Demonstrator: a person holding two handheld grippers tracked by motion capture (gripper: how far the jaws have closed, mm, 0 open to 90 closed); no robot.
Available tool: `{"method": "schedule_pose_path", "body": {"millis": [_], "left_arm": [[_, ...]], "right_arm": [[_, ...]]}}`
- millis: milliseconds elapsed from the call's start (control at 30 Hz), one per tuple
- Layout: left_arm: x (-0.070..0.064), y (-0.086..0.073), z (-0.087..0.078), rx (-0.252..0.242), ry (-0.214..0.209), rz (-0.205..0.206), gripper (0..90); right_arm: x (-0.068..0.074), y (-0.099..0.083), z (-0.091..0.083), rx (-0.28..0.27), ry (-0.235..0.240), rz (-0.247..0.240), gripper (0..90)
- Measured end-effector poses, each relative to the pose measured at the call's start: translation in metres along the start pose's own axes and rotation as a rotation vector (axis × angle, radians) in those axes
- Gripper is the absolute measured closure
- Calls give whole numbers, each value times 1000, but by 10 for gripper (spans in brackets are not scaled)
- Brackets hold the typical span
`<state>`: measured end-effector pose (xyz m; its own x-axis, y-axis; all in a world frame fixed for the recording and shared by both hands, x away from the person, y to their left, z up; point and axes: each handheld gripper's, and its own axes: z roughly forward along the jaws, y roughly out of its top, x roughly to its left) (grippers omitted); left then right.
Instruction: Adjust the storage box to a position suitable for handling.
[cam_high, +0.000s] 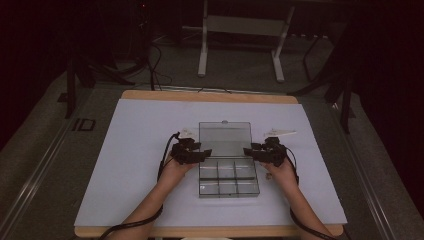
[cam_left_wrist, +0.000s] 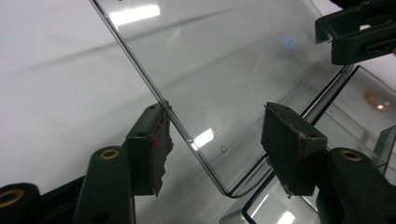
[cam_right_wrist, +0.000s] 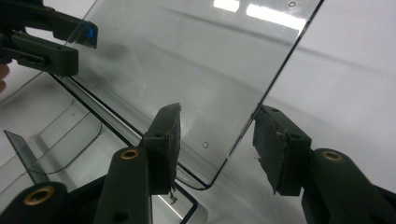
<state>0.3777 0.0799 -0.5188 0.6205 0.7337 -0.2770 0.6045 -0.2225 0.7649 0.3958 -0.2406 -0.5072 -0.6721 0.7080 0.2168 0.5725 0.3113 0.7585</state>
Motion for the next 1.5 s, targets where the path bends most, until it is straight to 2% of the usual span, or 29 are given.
{"method": "schedule_pose_path", "body": {"millis": [133, 300, 433, 533, 600, 733, 767, 833, 900, 1000, 1067, 1133, 1333, 1500], "left_arm": [[0, 2, 2, 10, 9, -12, 394], [2, 3, 4, 27, -2, -40, 386], [3, 2, 8, 22, -10, -61, 330], [4, 1, 11, 28, -1, -92, 281], [7, 1, 12, 36, -19, -124, 279], [7, 2, 12, 47, -19, -128, 271], [7, 3, 13, 58, -6, -137, 271], [5, 4, 13, 68, 26, -123, 242], [5, 5, 13, 69, 21, -131, 239], [2, 5, 10, 62, 41, -93, 218], [1, 6, 7, 55, 11, -72, 156], [-3, 7, 4, 50, 19, -35, 120], [-12, 9, -5, 22, -23, 33, 25], [-18, 7, -14, -13, -17, 68, 25]], "right_arm": [[-6, 1, 2, 24, 39, 58, 521], [-6, 3, 2, 44, 36, 84, 512], [-7, 4, 3, 60, 38, 114, 502], [-7, 4, 4, 73, 27, 118, 483], [-6, 4, 5, 77, 19, 113, 480], [-6, 5, 6, 79, 13, 114, 480], [-6, 5, 6, 79, 13, 112, 481], [-6, 5, 7, 85, 16, 108, 489], [-5, 4, 8, 84, 10, 104, 484], [-5, 4, 8, 83, 9, 99, 485], [-4, 5, 8, 86, 7, 86, 485], [-3, 5, 7, 87, 2, 72, 479], [-1, 7, 0, 70, 5, 42, 433], [1, 9, -7, 62, -1, 14, 405]]}}
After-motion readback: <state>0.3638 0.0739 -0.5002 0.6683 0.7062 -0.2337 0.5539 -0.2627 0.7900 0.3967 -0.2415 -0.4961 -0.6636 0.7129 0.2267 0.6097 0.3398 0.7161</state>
